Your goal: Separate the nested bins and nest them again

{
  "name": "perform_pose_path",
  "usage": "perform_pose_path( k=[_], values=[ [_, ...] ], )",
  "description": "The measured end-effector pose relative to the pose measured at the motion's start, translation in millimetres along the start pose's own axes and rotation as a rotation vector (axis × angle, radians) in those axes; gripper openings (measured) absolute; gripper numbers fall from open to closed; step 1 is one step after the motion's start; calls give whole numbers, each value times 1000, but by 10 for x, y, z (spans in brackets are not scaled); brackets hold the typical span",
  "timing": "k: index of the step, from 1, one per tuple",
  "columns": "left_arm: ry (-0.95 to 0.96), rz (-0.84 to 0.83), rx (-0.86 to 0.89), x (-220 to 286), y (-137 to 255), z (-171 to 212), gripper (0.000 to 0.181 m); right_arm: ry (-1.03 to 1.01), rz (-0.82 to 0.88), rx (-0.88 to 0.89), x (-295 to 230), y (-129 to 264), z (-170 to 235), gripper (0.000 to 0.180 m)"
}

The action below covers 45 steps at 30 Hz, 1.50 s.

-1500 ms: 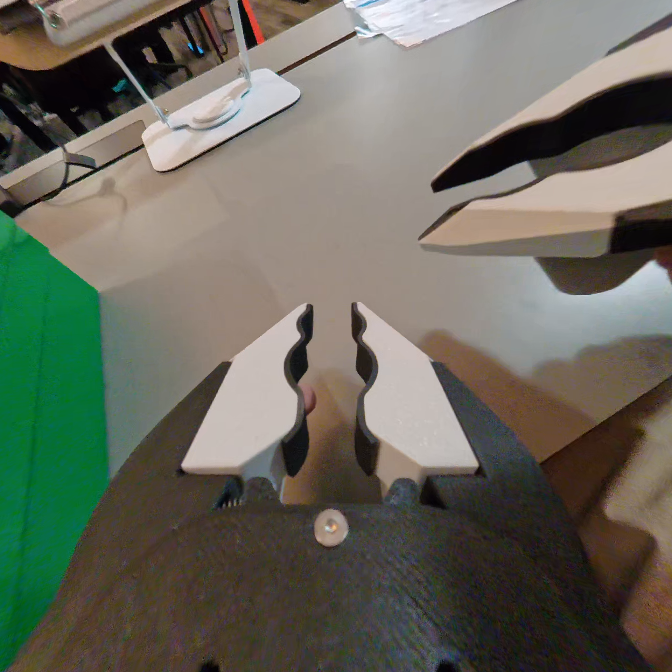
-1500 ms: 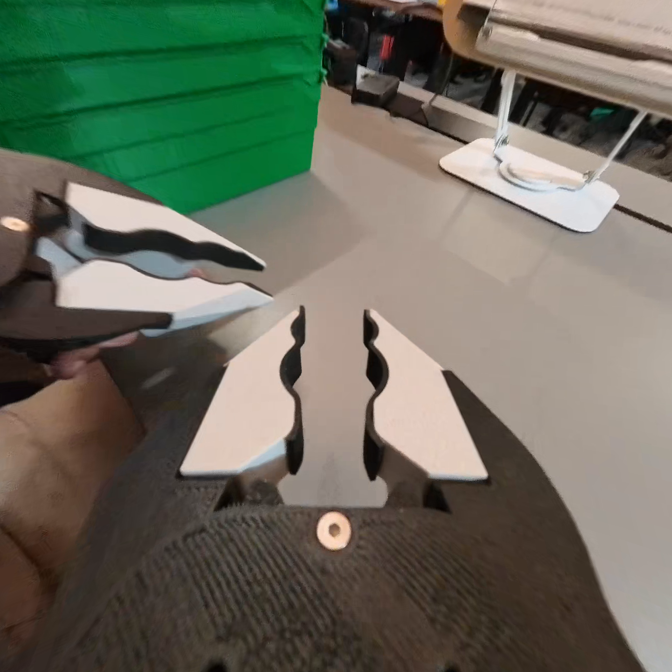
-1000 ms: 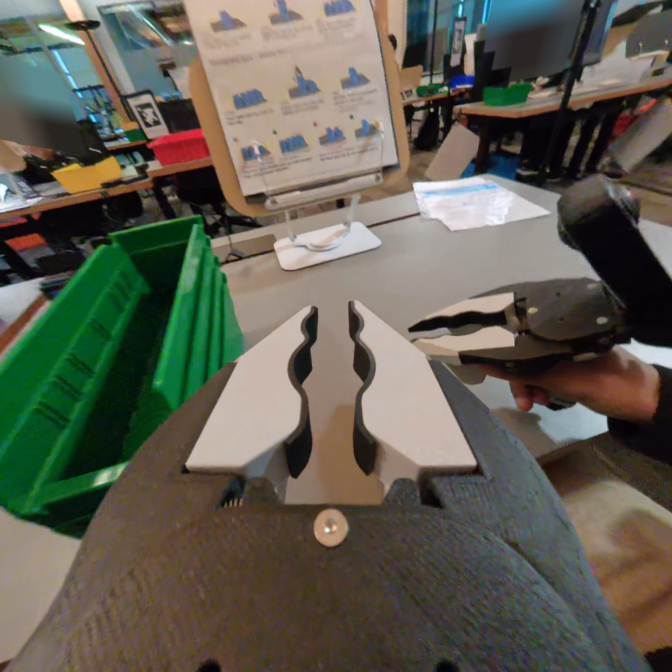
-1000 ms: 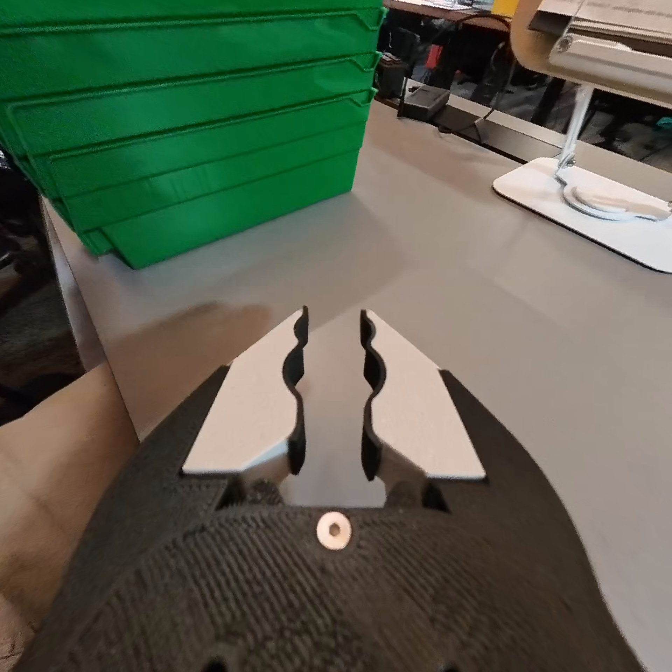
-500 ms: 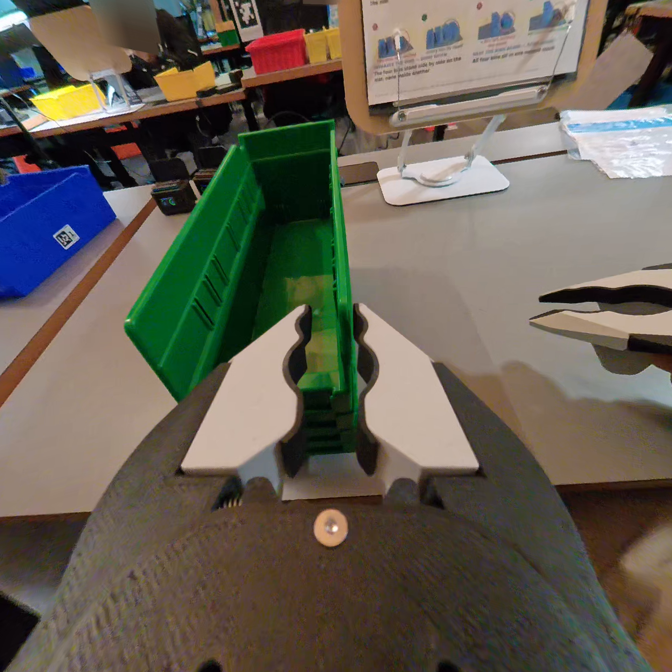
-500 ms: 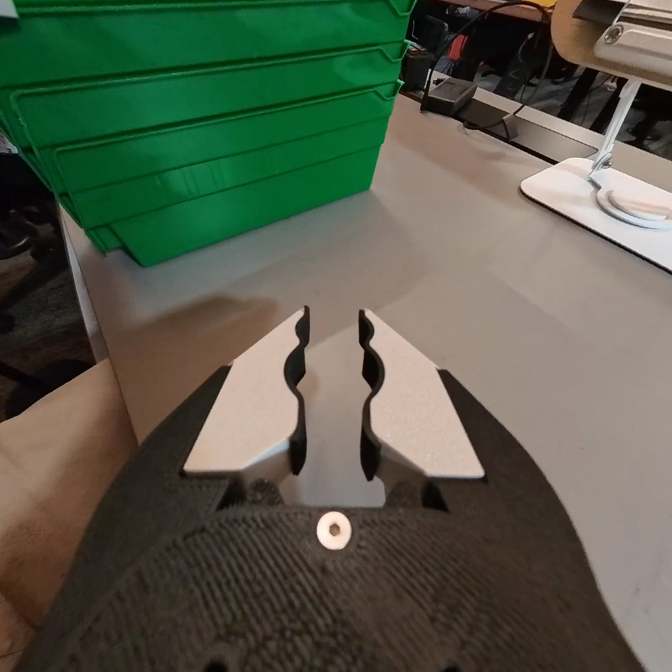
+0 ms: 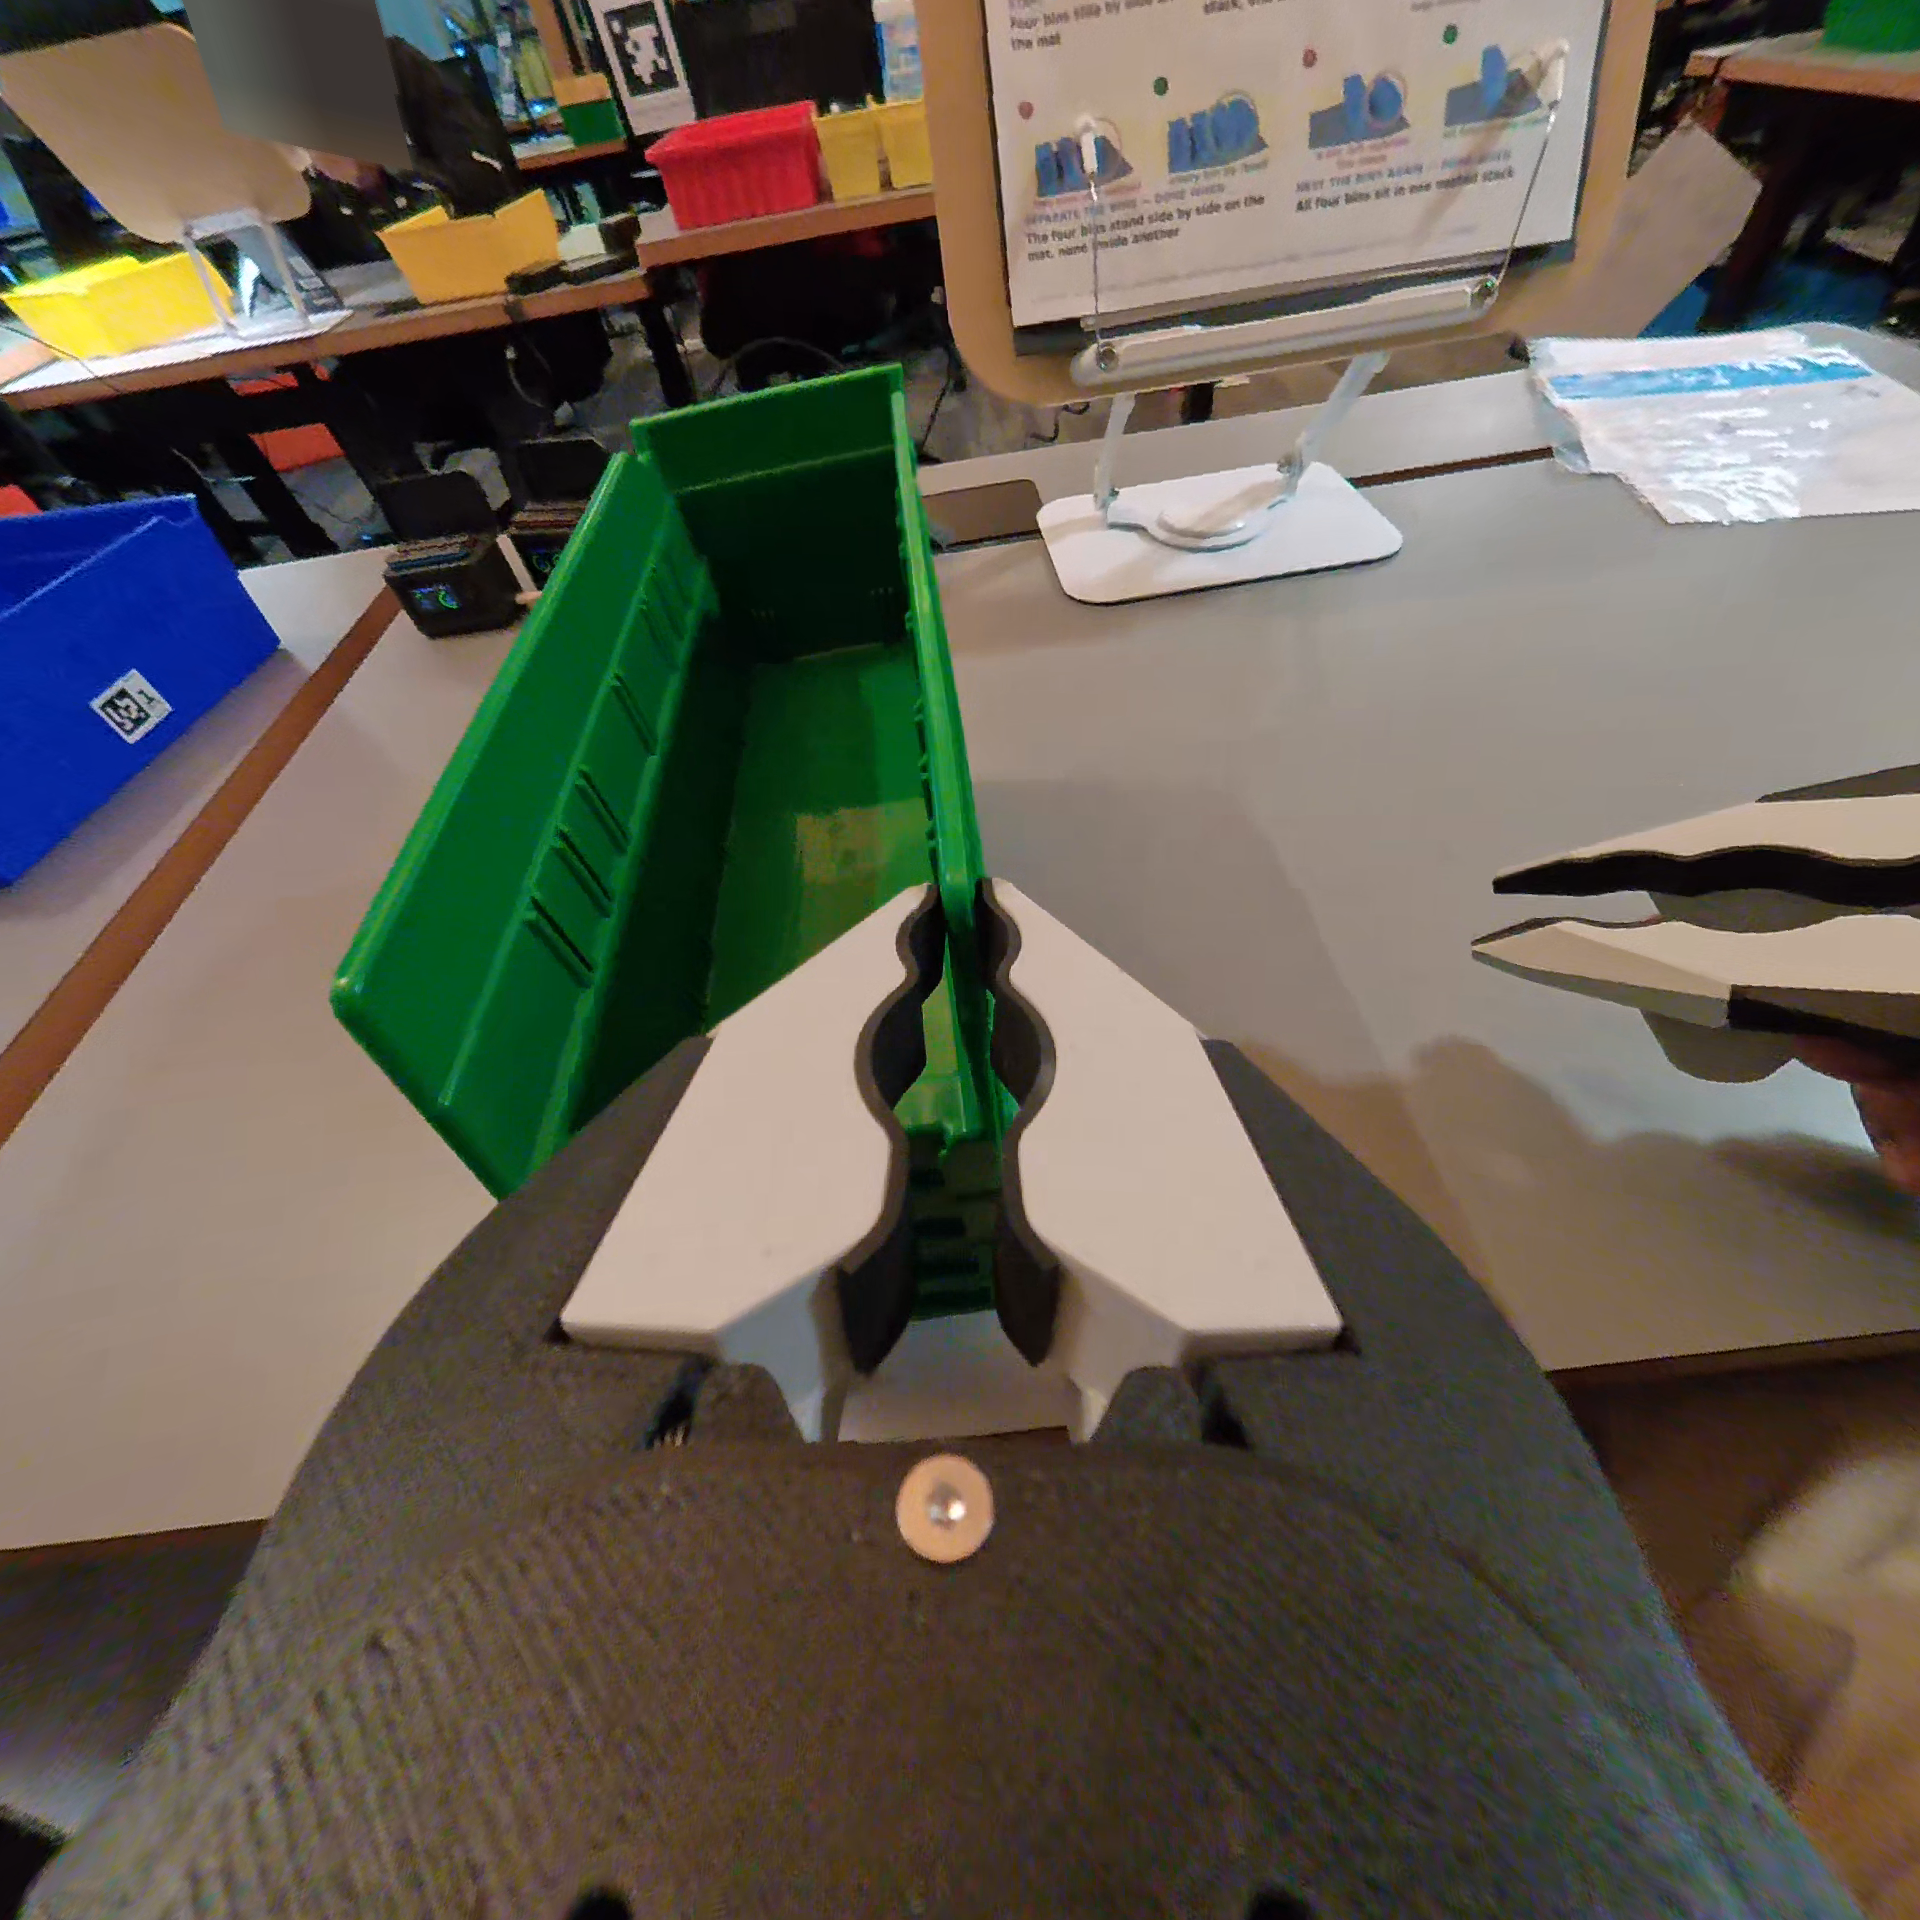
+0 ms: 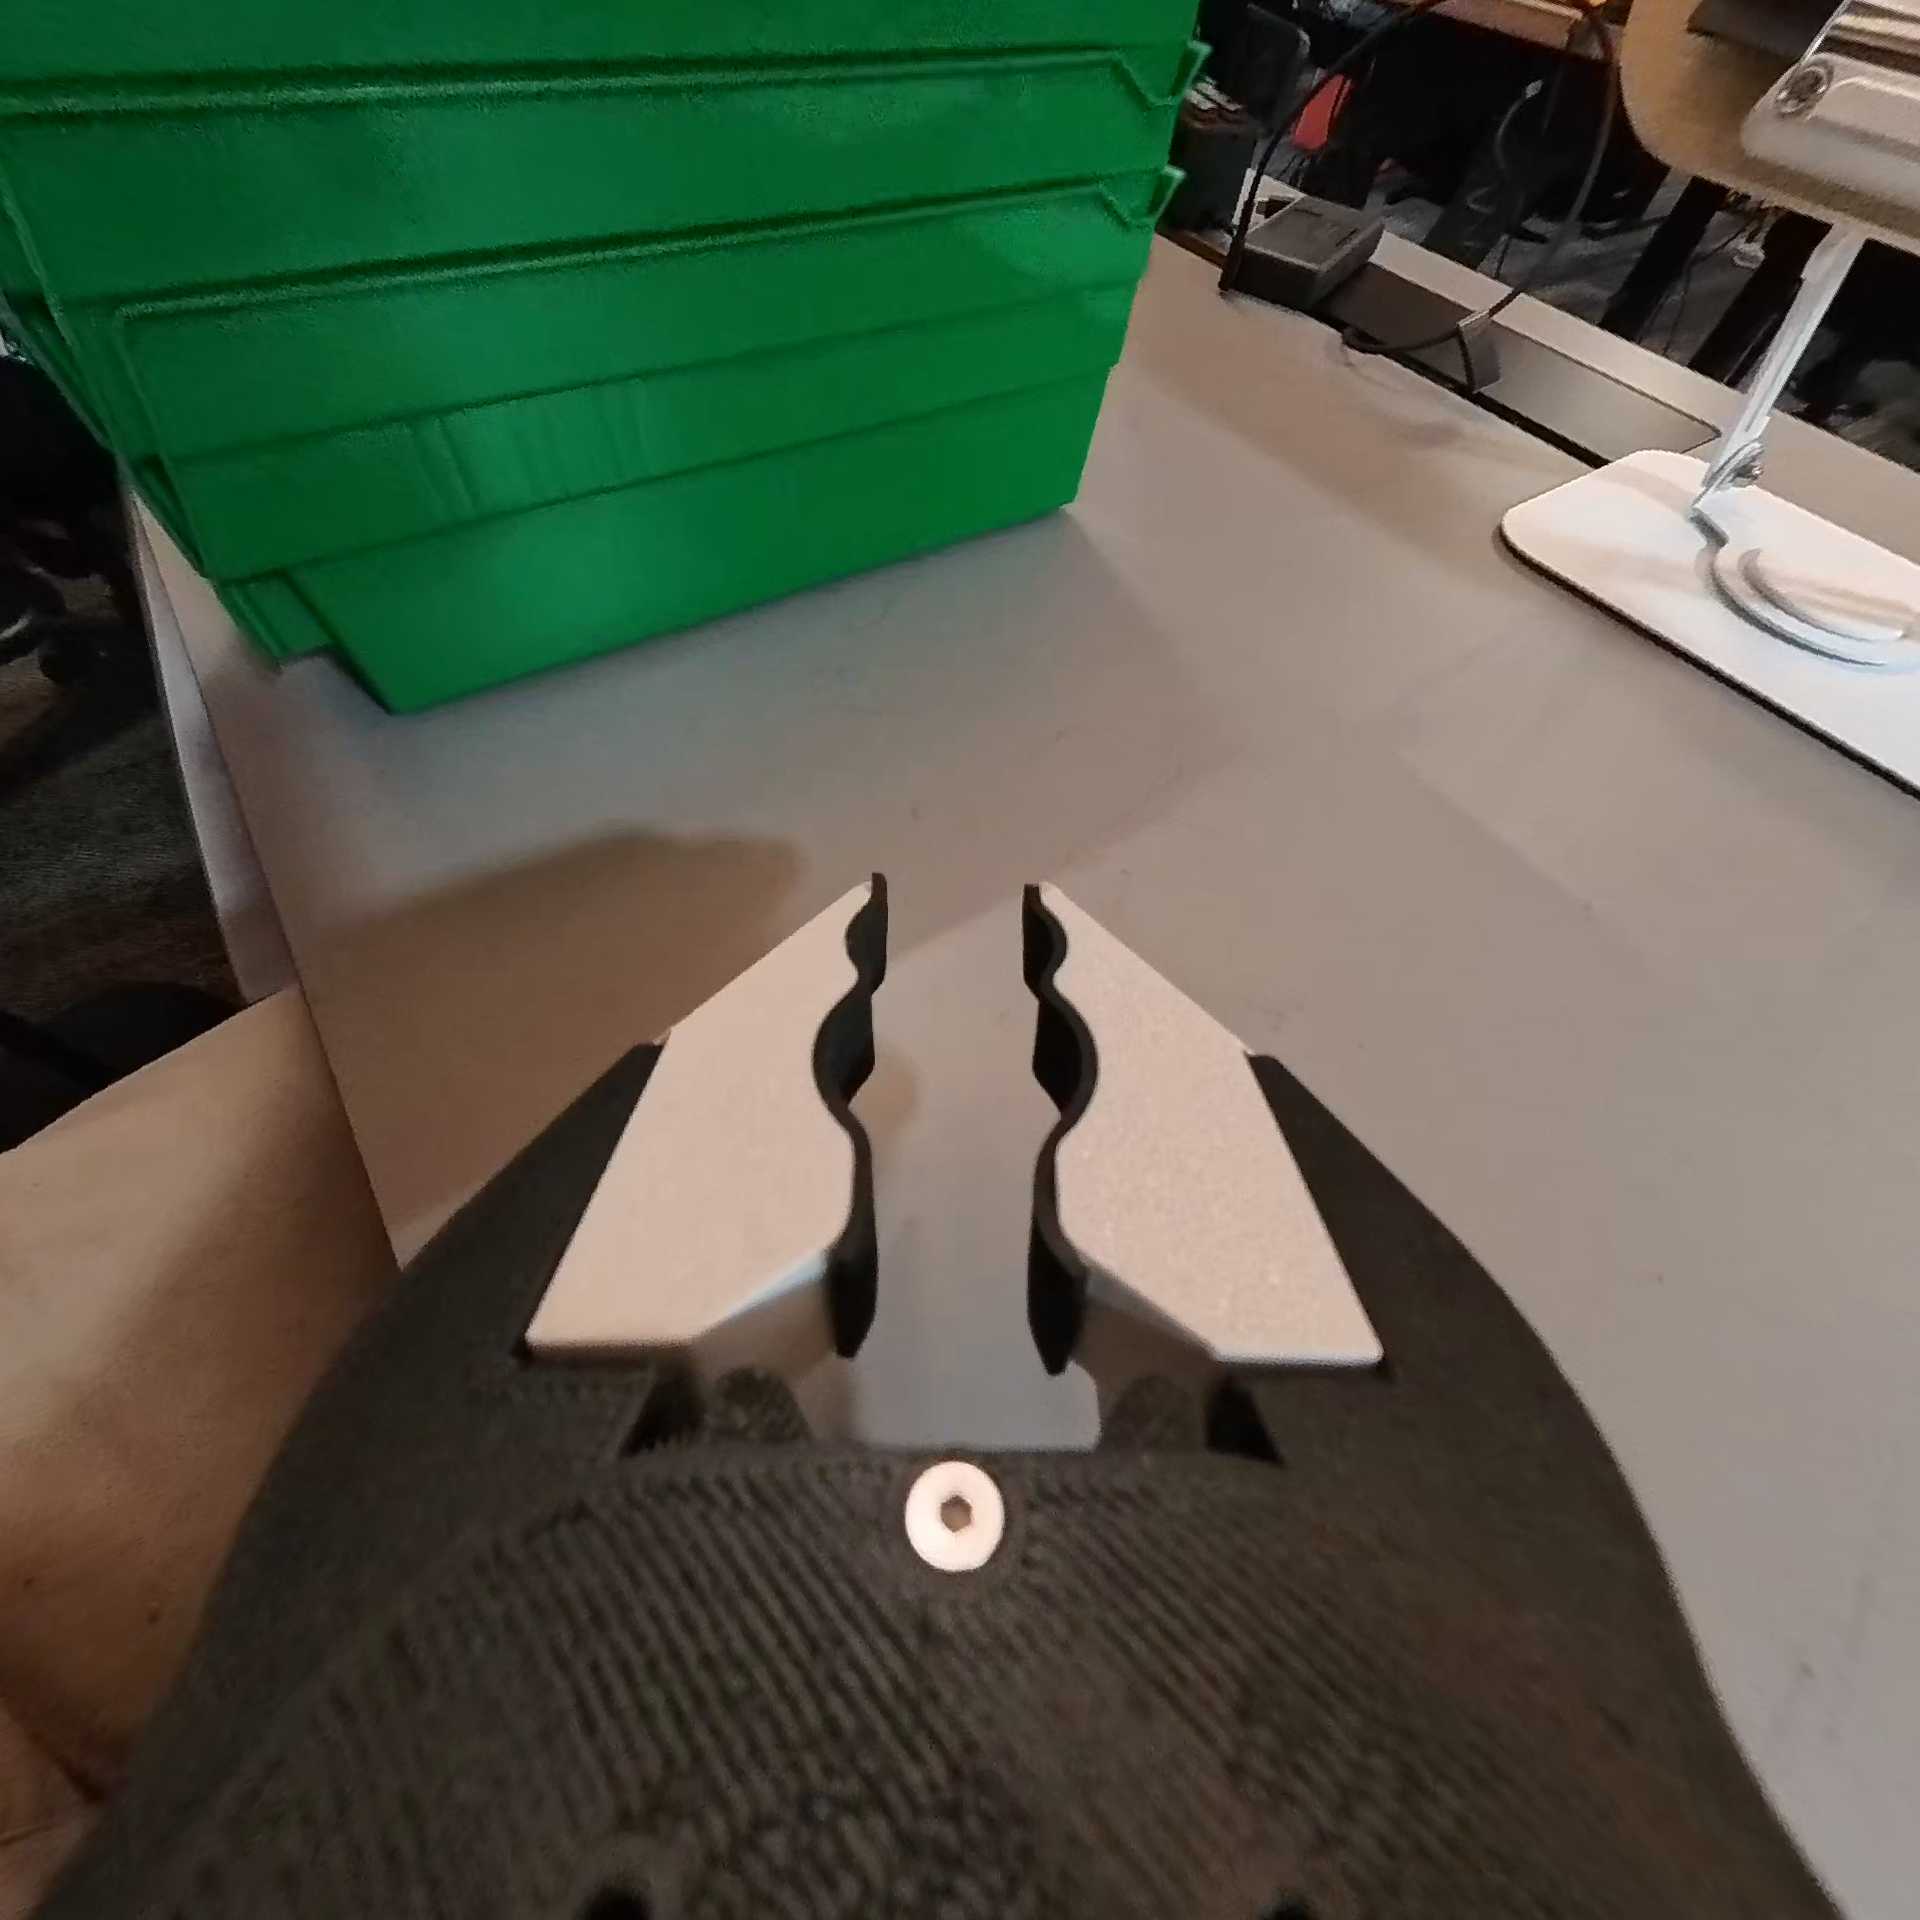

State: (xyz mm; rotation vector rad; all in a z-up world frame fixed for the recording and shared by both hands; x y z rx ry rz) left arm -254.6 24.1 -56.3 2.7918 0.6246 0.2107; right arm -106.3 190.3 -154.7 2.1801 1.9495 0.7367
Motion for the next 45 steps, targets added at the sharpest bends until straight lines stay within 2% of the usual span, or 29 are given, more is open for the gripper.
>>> perform_pose_path(
  k=[3,5,9,20,30,32,36,38,41,43,45],
  values=[
    [2,43,-29,24,9,5,3,2,0,-3,1,-3,6,25],
    [8,51,13,35,43,-25,3,1,0,-5,1,-5,9,25],
    [-5,31,5,31,48,-42,1,4,3,-4,-3,2,5,25],
    [-32,-93,125,-62,51,-129,0,20,6,-13,-16,-8,10,24],
    [-87,-74,159,124,-22,-136,0,49,29,-16,-17,23,-8,24],
    [-99,-72,168,162,-24,-143,0,56,33,2,-43,36,-119,25],
    [-114,-77,186,189,-23,-134,0,24,-97,48,-207,31,-588,36],
    [-110,-72,189,193,-22,-123,0,-61,-210,84,-262,4,-916,44],
    [-107,-70,198,197,-26,-124,0,-196,-325,98,-175,-111,-1436,46],
    [-103,-66,201,199,-29,-127,0,-157,-339,26,-103,-257,-1682,45],
    [-96,-54,202,189,-28,-124,0,-2,-311,-50,-56,-394,-1849,44]
  ],
)
Point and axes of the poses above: each gripper's, where its closed fingertips meet, y back along the fingers, z out of its underside, x = y × z across the jaws, the point moved 6 cm from there along y, back along the fingers, and after that the axes turned 12 degrees about y, right-handed, at the moved point
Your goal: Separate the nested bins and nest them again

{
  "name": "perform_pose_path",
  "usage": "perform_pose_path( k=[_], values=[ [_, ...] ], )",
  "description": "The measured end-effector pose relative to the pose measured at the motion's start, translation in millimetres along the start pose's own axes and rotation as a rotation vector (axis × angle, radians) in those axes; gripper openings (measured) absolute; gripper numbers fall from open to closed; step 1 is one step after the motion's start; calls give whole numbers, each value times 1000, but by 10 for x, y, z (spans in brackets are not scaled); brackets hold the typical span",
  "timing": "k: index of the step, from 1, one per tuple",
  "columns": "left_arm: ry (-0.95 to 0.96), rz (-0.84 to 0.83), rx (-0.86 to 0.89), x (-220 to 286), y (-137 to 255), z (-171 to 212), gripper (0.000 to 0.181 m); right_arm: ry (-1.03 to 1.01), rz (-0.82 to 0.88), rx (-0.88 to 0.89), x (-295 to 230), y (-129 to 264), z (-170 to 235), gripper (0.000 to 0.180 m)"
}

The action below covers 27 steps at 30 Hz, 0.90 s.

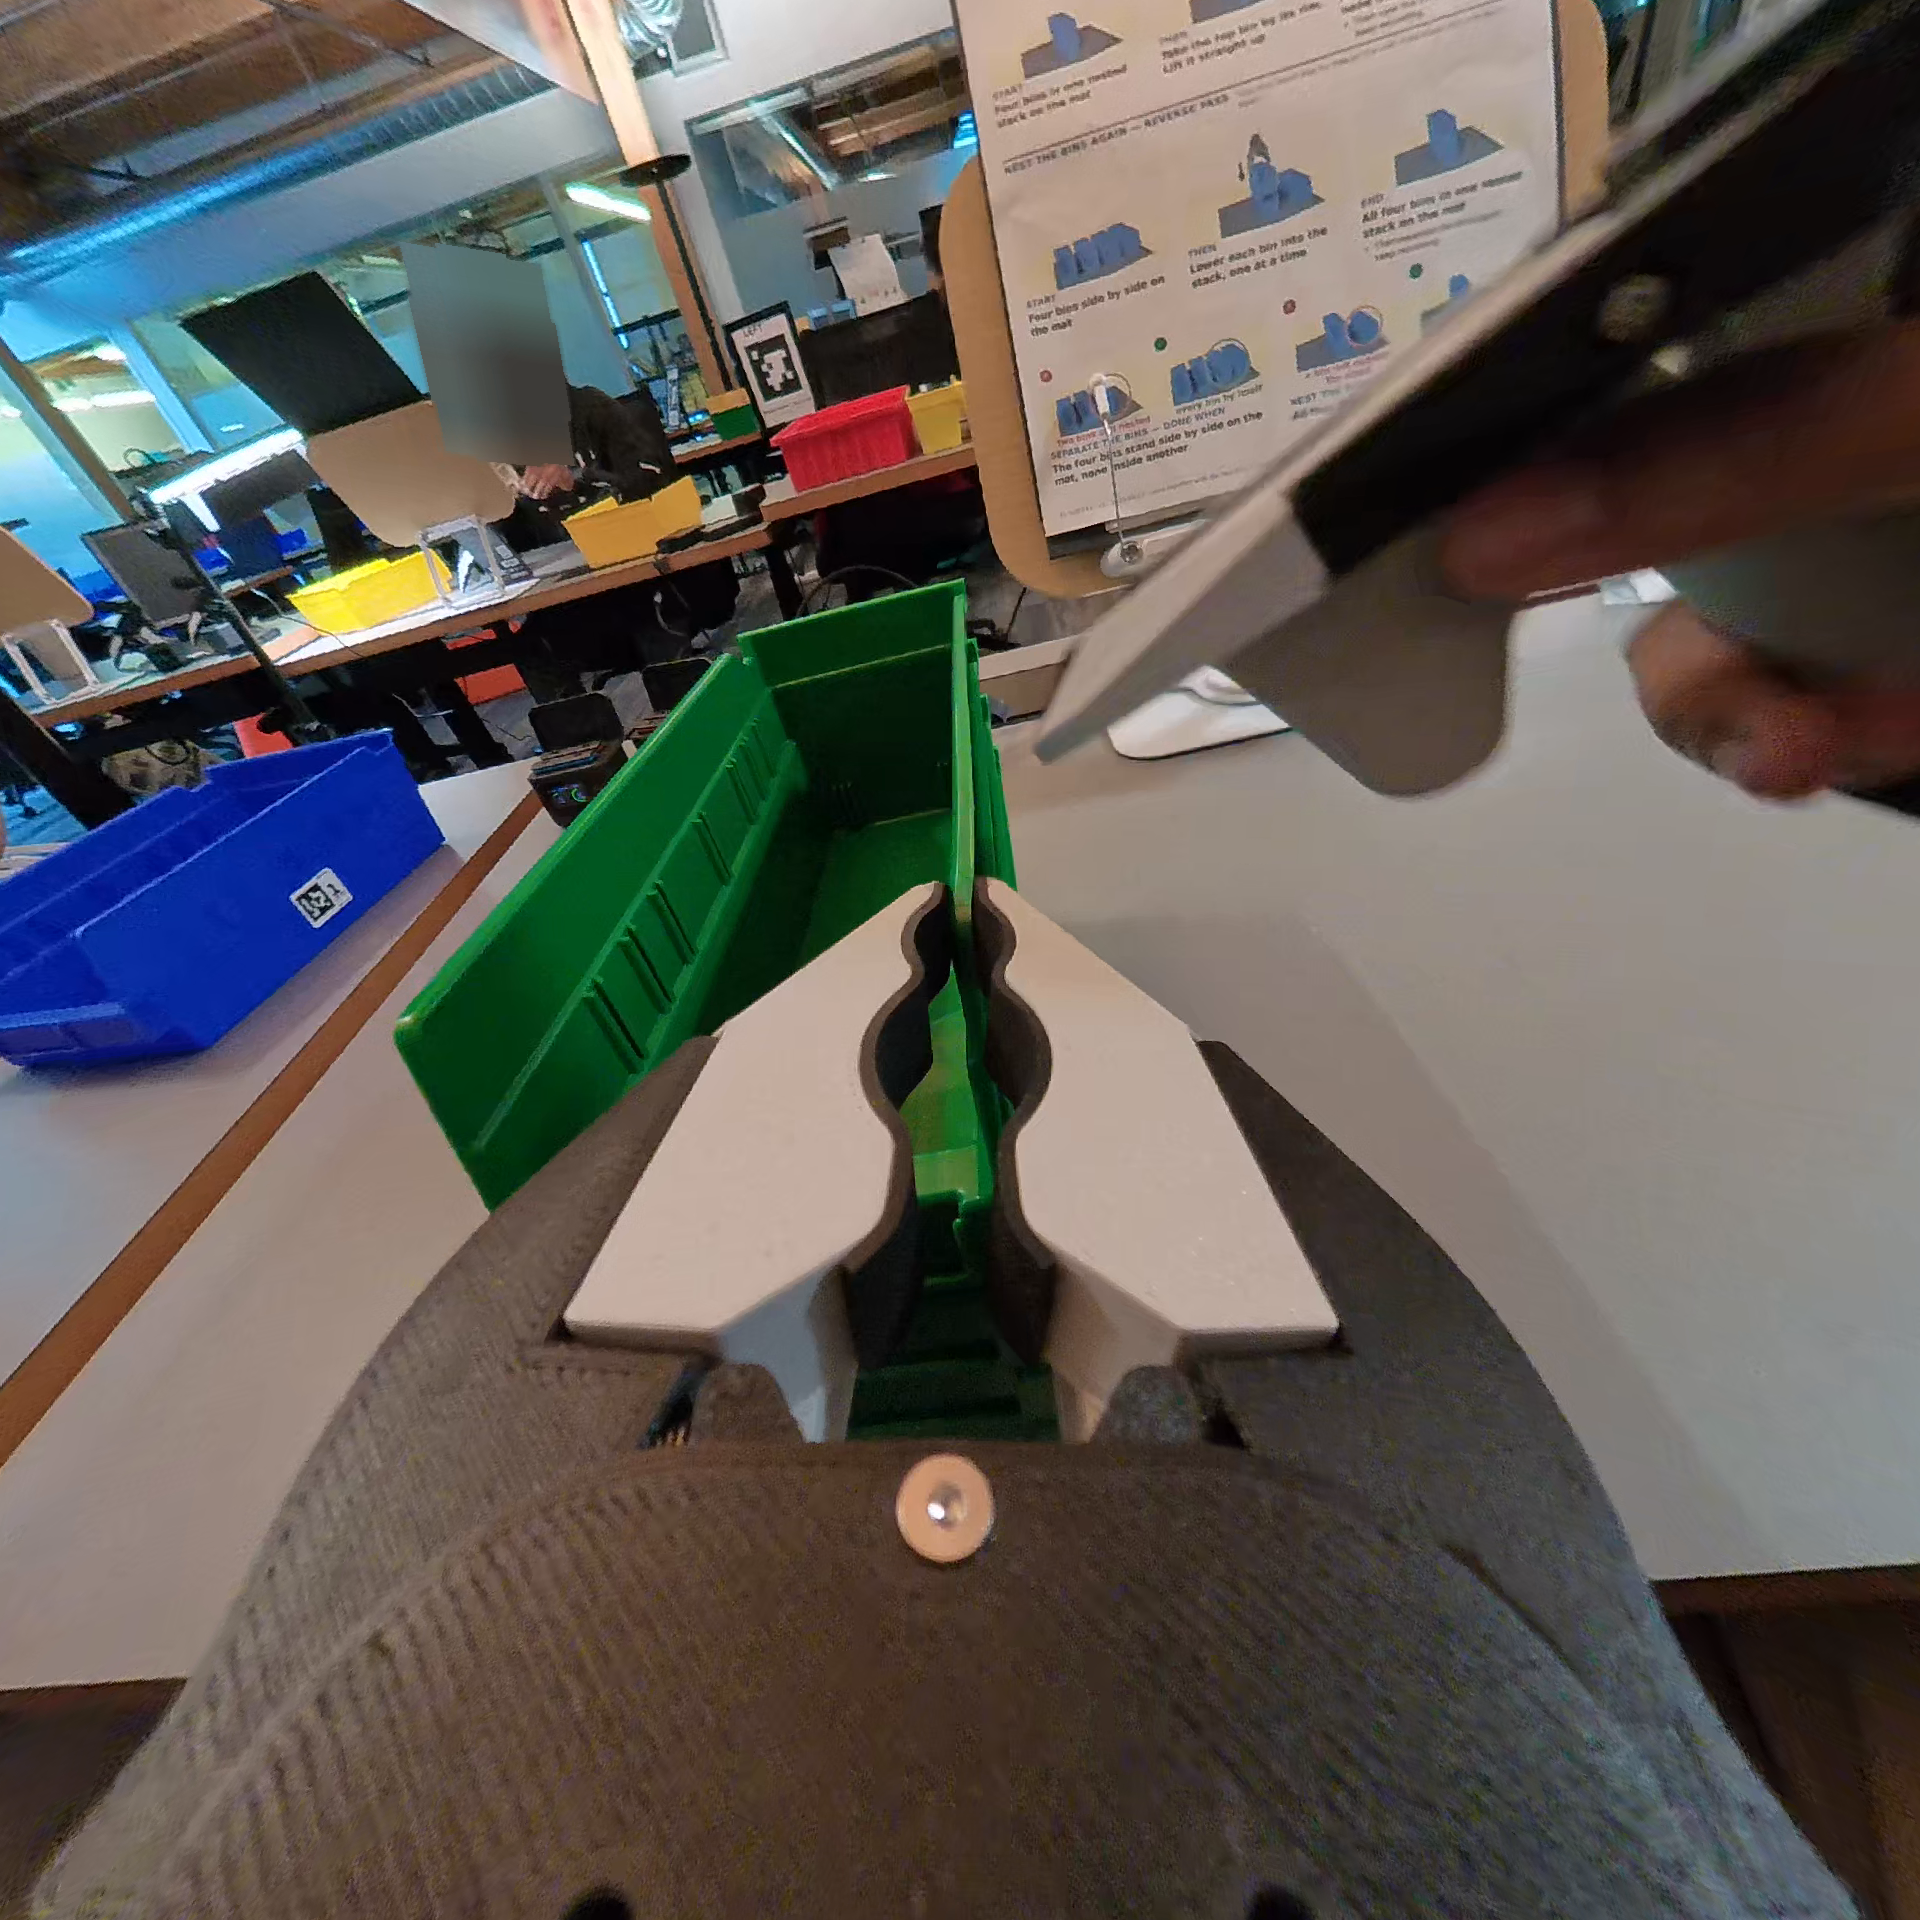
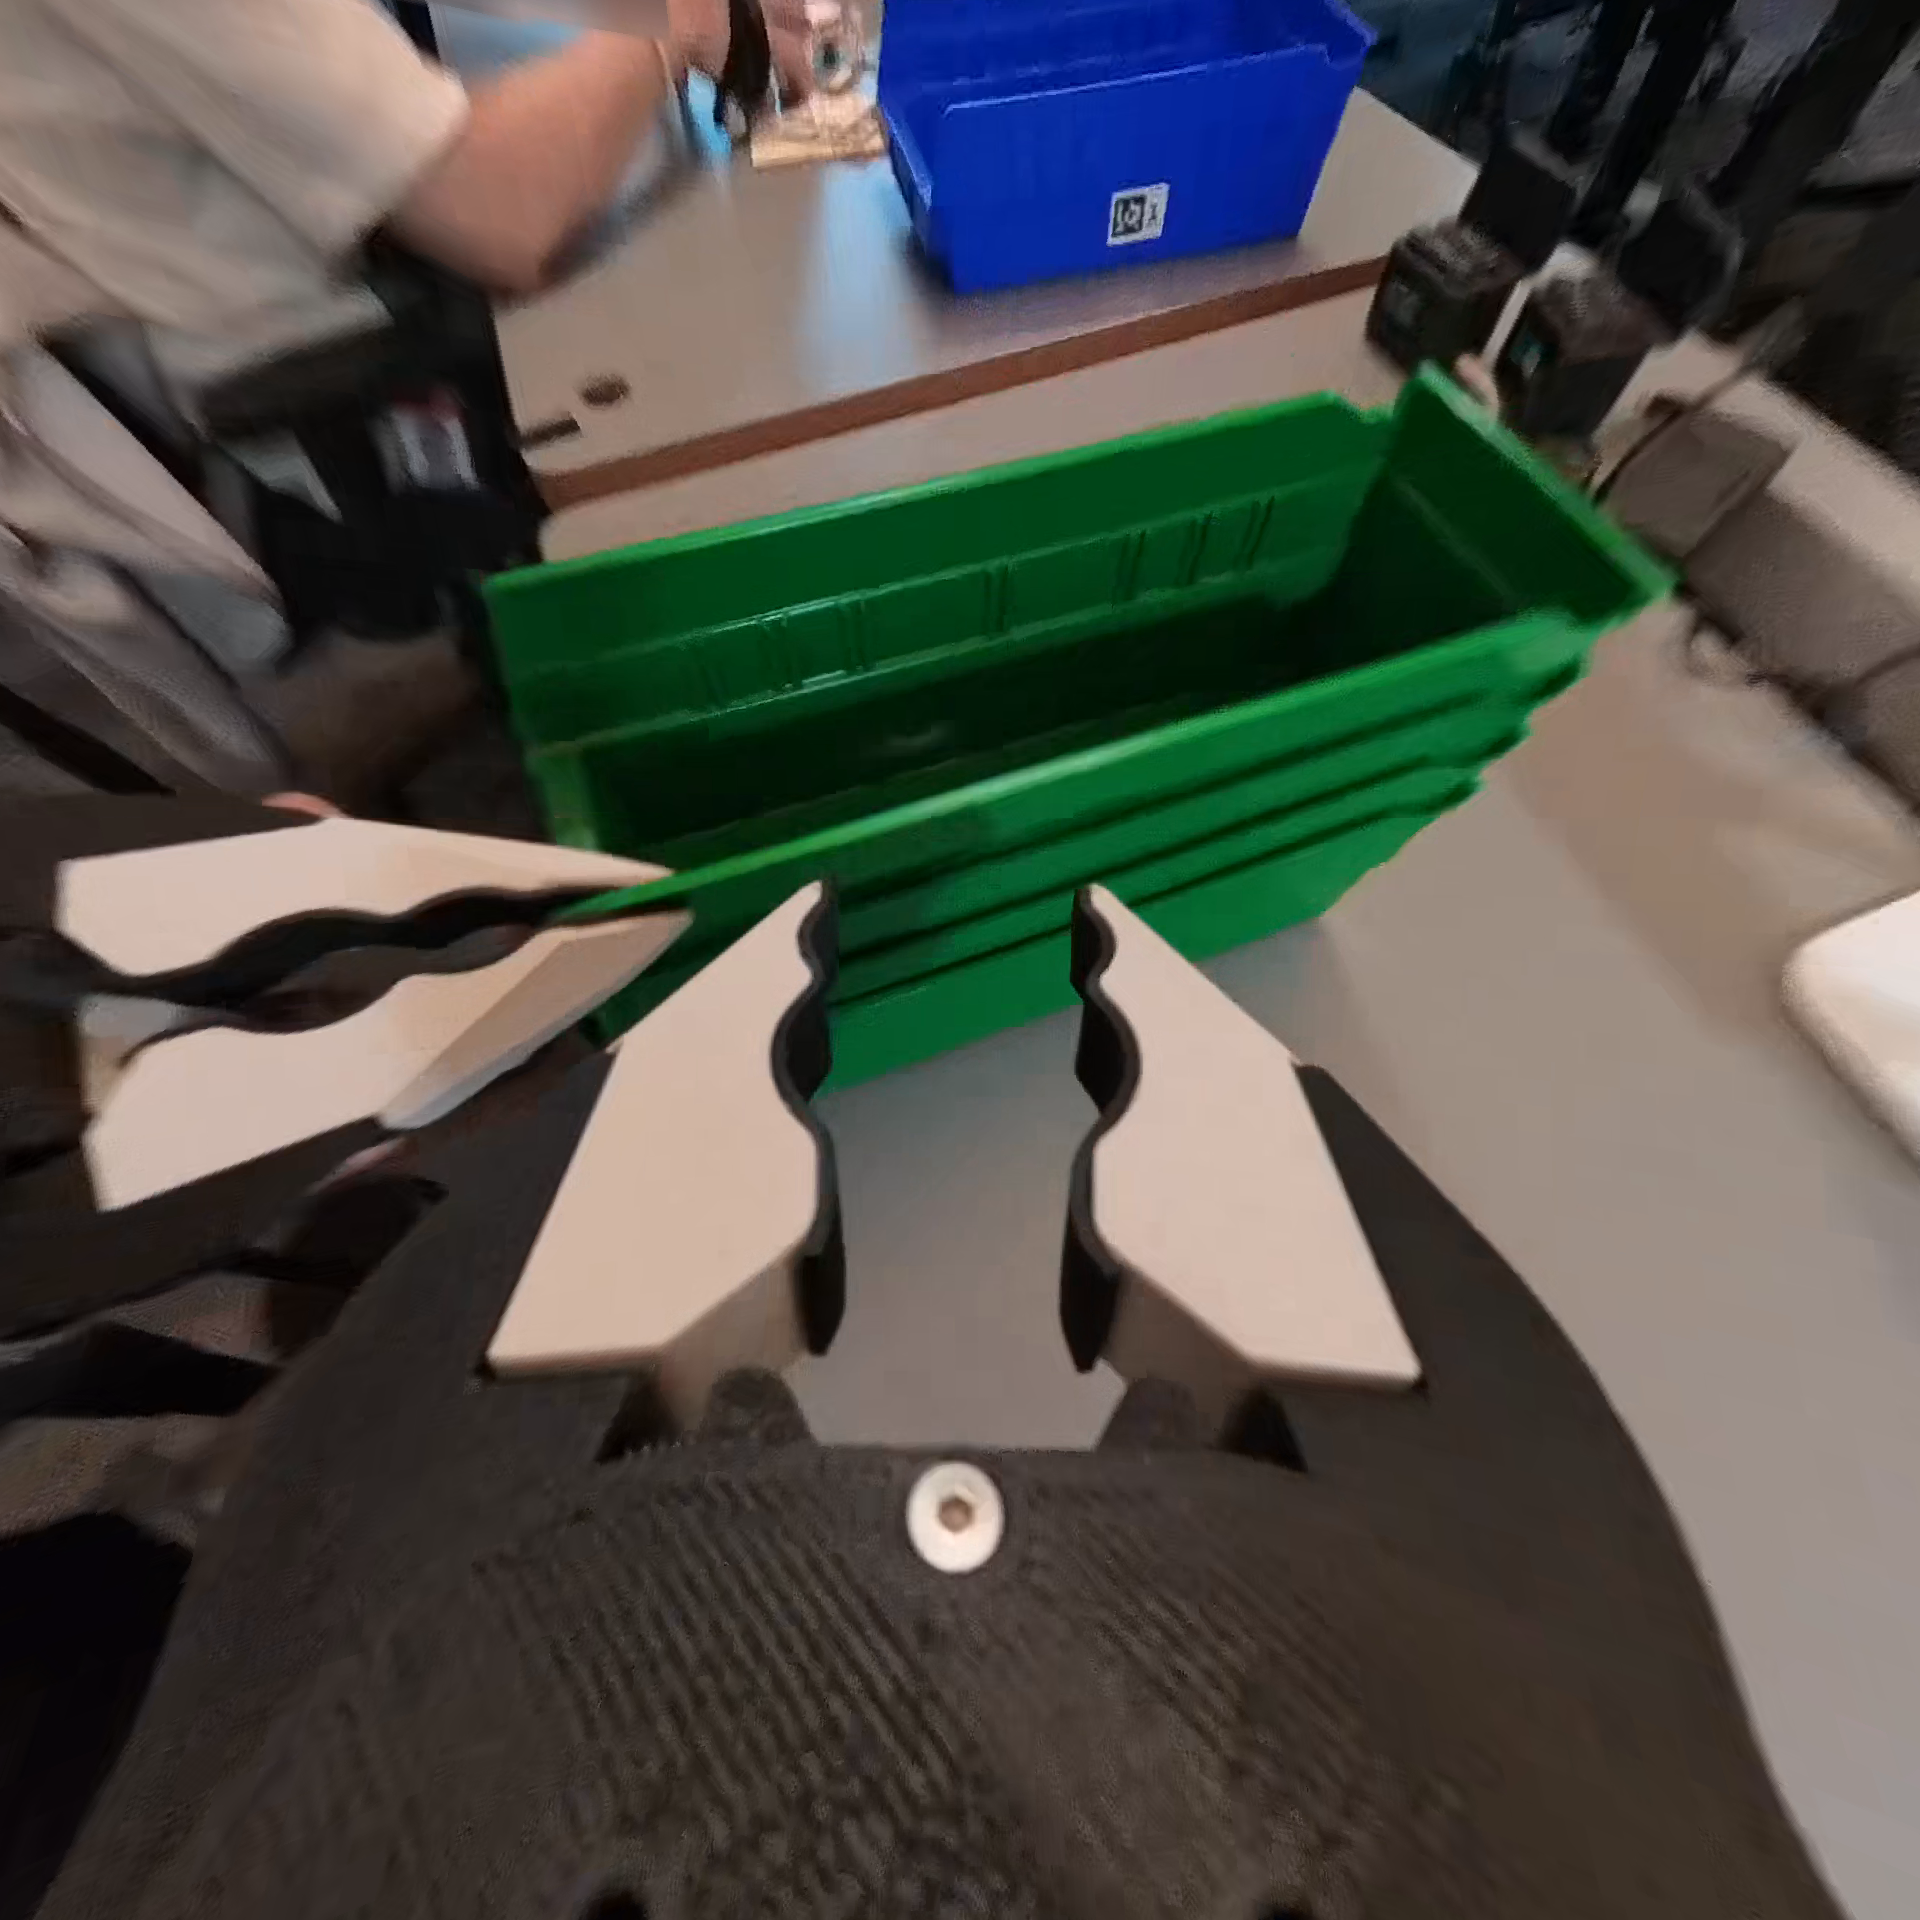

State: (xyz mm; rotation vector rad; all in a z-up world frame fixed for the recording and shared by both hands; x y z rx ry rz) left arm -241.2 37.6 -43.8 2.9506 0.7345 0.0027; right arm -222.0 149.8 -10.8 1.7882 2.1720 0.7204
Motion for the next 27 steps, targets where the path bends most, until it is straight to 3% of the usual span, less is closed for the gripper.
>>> perform_pose_path(
  k=[3,5,9,12,16,19,22,25,27],
  values=[
    [33,12,-6,-54,16,19,0,223,28,-48,46,3,-242,38],
    [74,21,-10,-93,14,33,0,267,7,-81,44,33,-340,28],
    [172,28,8,-112,-4,67,0,36,-115,-164,38,-110,-339,34],
    [185,11,25,-94,-3,78,0,-64,-68,-287,207,-283,-202,36],
    [215,29,28,-98,-3,83,0,-223,-111,-312,319,-431,-262,41],
    [217,30,41,-98,-3,91,1,-236,-107,-391,327,-559,-237,41],
    [205,15,62,-76,9,106,0,-218,-74,-433,305,-668,-197,29],
    [258,14,211,115,172,8,17,-217,-37,-436,347,-692,-218,21],
    [254,39,282,377,283,-39,9,-230,-23,-441,397,-698,-222,16]
  ],
)
Point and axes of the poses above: each gripper's, where its closed fingertips meet, y back along the fingers, z out of its underside, x = y × z across the jaws, the point moved 6 cm from there along y, back along the fingers, and after that the axes turned 12 degrees about y, right-handed, at the moved point
